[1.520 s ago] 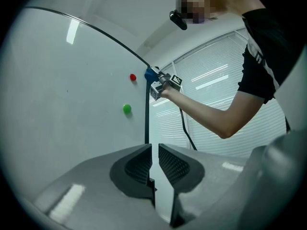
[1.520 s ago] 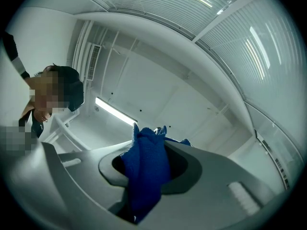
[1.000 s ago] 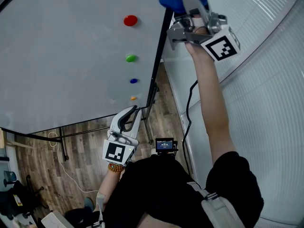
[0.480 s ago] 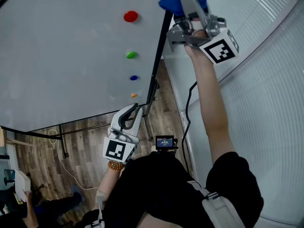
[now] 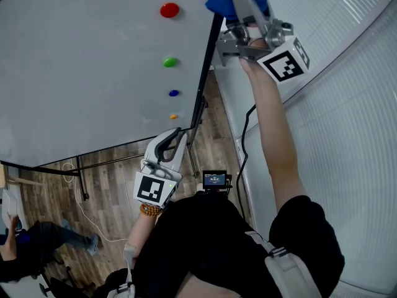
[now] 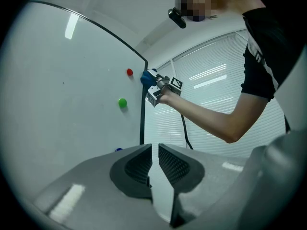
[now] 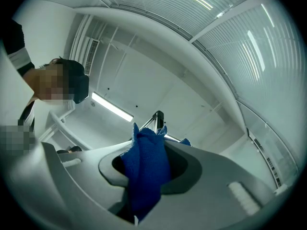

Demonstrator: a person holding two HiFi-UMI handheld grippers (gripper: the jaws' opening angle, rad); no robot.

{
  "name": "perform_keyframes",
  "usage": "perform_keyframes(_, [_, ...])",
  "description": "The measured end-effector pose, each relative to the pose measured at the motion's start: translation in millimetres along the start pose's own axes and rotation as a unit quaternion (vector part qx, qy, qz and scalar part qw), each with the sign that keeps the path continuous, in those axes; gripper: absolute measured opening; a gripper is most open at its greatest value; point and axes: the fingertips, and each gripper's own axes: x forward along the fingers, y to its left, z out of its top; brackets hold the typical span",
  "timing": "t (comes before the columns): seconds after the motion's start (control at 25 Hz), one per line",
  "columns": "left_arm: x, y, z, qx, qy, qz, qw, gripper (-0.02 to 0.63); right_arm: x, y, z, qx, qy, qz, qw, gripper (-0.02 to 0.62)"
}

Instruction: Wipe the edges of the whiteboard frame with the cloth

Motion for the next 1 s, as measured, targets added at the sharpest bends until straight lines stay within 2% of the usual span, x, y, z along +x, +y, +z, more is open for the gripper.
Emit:
perform_keyframes(0.32, [1,1,-5,0.0,0.006,-0.003,1.0,0.149,-9,-2,-14,0.001,0.005,-0.011,1.0,0.137])
perform_keyframes(0.48, [1,-4,6,0.003,-0.016,-0.014,0.9998,0.149,-9,-2,-15,0.007,0.007,-0.016,1.0,0.137])
perform_keyframes(0.76, [2,-4,20,-0.005,-0.001,-0.009,0.9999,0.15,-6,0,-14,0.006,0.016,-0.022,1.0,0.137])
perform_keyframes(1.0, [1,-8,30,-0.006,-0.013,-0.022,0.9997,0.149,-6,3,-14,0.003,0.02,-0.026,0.999,0.138])
